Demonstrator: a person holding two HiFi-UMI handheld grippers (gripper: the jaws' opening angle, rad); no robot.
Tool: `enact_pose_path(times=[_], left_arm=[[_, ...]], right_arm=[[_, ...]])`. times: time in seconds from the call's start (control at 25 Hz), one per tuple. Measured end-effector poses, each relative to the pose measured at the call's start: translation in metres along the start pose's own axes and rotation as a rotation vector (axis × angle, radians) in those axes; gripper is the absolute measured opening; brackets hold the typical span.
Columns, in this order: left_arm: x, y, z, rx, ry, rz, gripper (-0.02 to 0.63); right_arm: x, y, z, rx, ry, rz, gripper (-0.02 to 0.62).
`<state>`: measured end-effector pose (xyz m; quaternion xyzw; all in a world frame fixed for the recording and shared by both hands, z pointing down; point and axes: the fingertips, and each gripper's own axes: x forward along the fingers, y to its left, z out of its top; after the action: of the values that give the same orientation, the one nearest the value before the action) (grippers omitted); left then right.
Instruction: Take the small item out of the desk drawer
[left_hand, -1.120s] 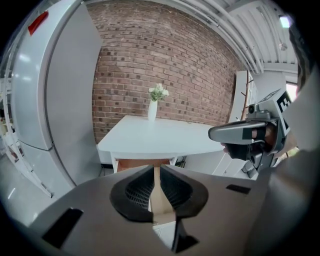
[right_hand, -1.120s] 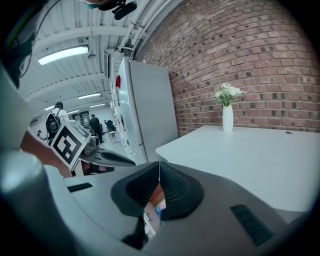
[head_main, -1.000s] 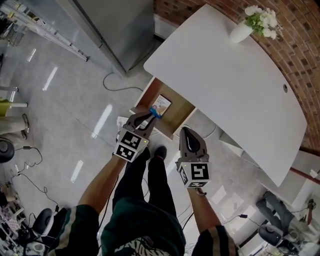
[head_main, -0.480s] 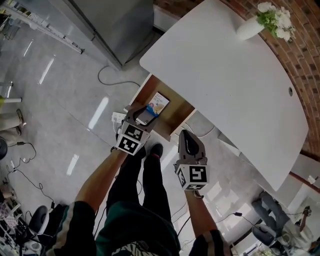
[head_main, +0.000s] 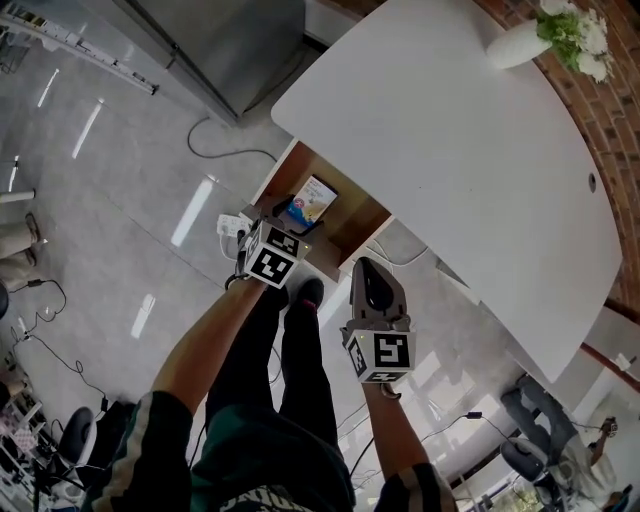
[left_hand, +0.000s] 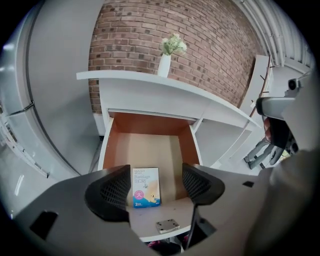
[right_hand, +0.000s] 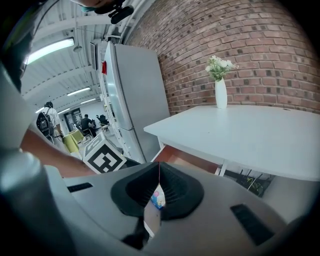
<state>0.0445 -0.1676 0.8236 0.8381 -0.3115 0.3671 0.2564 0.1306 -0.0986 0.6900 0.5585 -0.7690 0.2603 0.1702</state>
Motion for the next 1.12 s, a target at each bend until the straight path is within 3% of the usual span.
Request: enact_pose_path(times=[0.48, 0.84, 1.12], left_arm=[[0.047, 0.015, -0.001, -0.025, 0.048, 0.051, 0.353], [0.085, 0.030, -0.002, 0.000, 0.087, 0.112, 0.377], [0.111, 0.030, -0.010, 0.006, 0.119, 0.110, 0.393]], right_arm=[[0.022, -0.002, -0.030, 0.032, 0.050, -0.013, 0.025], [0.021, 0.002, -0.054, 0.071, 0.092, -0.010, 0.025], [0.025, -0.003, -0.066, 0.094, 0.106, -0.025, 0.025]])
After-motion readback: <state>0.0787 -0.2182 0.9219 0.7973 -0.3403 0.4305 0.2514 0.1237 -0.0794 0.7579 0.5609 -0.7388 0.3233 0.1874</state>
